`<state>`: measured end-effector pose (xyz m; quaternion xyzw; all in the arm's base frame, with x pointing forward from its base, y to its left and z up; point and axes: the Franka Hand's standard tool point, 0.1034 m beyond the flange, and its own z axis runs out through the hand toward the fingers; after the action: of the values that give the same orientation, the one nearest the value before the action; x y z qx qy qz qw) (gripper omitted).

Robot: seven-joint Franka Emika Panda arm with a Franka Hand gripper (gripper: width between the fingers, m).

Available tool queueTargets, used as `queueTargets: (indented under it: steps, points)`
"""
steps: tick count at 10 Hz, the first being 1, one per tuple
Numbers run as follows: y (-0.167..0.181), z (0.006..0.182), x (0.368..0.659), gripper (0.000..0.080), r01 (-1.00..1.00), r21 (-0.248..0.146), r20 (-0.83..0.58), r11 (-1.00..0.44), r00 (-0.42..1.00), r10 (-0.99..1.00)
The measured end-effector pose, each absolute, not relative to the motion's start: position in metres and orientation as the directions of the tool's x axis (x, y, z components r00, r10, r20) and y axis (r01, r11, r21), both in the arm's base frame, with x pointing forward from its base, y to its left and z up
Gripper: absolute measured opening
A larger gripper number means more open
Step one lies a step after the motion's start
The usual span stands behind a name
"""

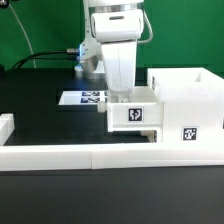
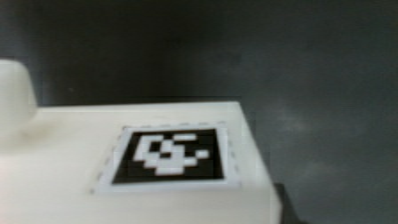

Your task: Assemble drawer

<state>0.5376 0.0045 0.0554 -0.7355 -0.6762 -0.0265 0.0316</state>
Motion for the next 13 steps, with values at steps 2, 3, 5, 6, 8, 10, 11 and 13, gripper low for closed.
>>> queueTargets:
  steps: [2,3,5,6,8,10,11,13]
  points:
    - [0.0056,0.0553,0.5378,0.0042,0.998,-0.007,0.079,-0.06,0.06,0.995]
    - [0.0066,0.0555,0.5383,0.0042,0.998,-0.004,0.072,-0.055,0.055,0.996]
    - [0.0083,0.0563,0.5401,0.0043,0.999,0.009,0.028,-0.049,0.049,0.998]
    - [0.0047,0.0566,0.5404,0.0043,0.999,0.011,0.022,-0.052,0.051,0.998]
    - [0.0014,0.0563,0.5403,0.0044,0.998,0.011,0.022,-0.056,0.056,0.998]
    - [0.0014,0.0563,0.5402,0.0044,0.999,0.011,0.02,-0.045,0.045,0.999]
    - [0.0015,0.0562,0.5402,0.0044,0.999,0.011,0.019,-0.034,0.034,0.999]
    - [0.0005,0.0551,0.5385,0.0044,1.0,0.01,0.018,-0.003,0.002,1.0]
